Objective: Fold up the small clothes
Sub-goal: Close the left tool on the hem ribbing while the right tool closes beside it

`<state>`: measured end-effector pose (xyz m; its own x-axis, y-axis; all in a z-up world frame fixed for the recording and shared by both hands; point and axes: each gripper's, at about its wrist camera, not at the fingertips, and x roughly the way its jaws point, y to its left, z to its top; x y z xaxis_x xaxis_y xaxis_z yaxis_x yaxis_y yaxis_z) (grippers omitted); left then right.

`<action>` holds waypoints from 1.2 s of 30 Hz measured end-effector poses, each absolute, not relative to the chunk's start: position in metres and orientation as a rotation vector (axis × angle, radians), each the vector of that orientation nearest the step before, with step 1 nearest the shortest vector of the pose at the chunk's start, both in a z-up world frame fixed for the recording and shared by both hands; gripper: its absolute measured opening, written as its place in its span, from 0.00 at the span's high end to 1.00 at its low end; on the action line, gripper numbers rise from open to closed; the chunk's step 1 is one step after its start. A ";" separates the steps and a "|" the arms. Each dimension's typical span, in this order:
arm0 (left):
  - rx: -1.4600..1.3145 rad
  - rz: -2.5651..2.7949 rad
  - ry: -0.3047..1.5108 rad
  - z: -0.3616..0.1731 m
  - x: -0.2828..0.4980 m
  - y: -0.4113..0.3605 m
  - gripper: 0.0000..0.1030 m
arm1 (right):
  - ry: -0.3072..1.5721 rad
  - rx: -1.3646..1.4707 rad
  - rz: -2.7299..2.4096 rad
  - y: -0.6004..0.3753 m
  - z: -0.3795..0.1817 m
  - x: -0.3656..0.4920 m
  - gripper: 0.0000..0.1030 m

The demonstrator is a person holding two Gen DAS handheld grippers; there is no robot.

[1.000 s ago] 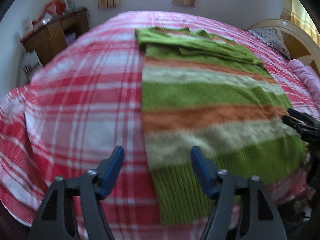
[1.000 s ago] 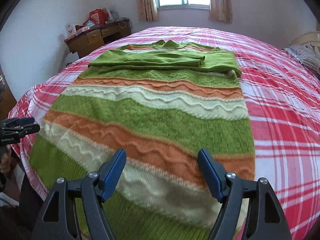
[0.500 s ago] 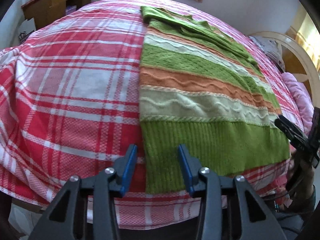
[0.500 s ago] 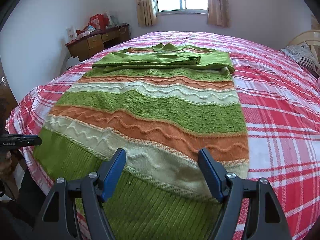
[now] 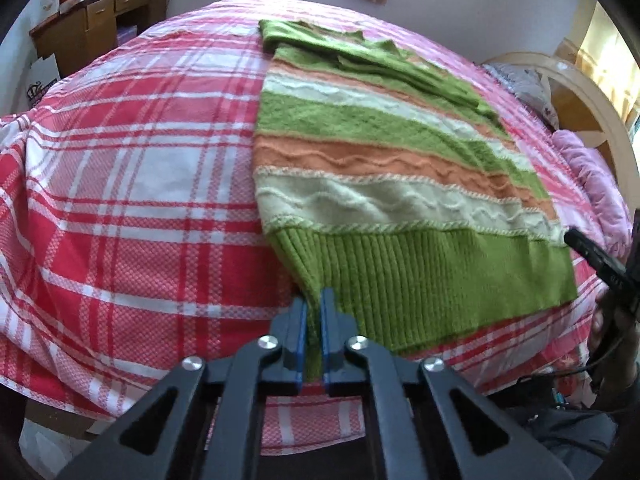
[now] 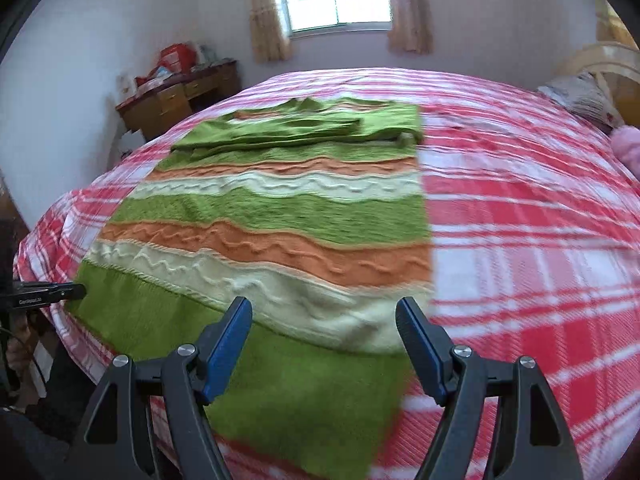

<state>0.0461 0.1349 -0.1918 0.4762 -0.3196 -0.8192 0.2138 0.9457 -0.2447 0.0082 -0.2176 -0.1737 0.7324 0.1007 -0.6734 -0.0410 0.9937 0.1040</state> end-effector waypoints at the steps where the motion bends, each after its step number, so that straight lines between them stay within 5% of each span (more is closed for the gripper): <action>1: -0.120 -0.334 1.016 -0.189 0.046 0.137 0.95 | 0.750 0.099 0.072 -0.222 -0.173 0.004 0.27; 10: -0.159 -0.349 0.960 -0.172 0.048 0.156 0.95 | 0.852 0.182 0.078 -0.241 -0.182 -0.025 0.31; 16: -0.150 -0.336 0.995 -0.188 0.048 0.148 0.95 | 0.878 0.164 0.084 -0.231 -0.194 -0.029 0.47; 18: -0.147 -0.325 1.004 -0.193 0.049 0.147 0.94 | 0.882 0.171 0.096 -0.230 -0.195 -0.028 0.69; 19: -0.144 -0.321 1.007 -0.194 0.049 0.146 0.93 | 0.884 0.165 0.092 -0.230 -0.195 -0.028 0.71; 22: -0.146 -0.296 1.018 -0.198 0.050 0.146 0.89 | 0.884 0.181 0.097 -0.233 -0.196 -0.028 0.71; 24: -0.164 -0.295 1.035 -0.202 0.050 0.148 0.76 | 0.884 0.196 0.102 -0.235 -0.197 -0.027 0.71; 28: -0.162 -0.300 1.037 -0.203 0.049 0.147 0.75 | 0.873 0.248 0.107 -0.240 -0.200 -0.028 0.71; 30: -0.159 -0.309 1.036 -0.204 0.049 0.148 0.80 | 0.866 0.248 0.108 -0.240 -0.200 -0.029 0.71; 32: -0.144 -0.333 1.032 -0.203 0.050 0.144 0.95 | 0.863 0.185 0.113 -0.233 -0.199 -0.030 0.76; 33: -0.134 -0.340 1.026 -0.201 0.049 0.143 0.95 | 0.861 0.186 0.119 -0.233 -0.198 -0.031 0.90; 36: -0.138 -0.366 0.982 -0.189 0.047 0.144 0.96 | 0.849 0.279 0.186 -0.245 -0.194 -0.034 0.92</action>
<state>0.0468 0.1444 -0.1890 0.5005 -0.3635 -0.7857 0.2398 0.9303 -0.2776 -0.0340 -0.2451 -0.1942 0.6477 0.2717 -0.7117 -0.0506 0.9475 0.3157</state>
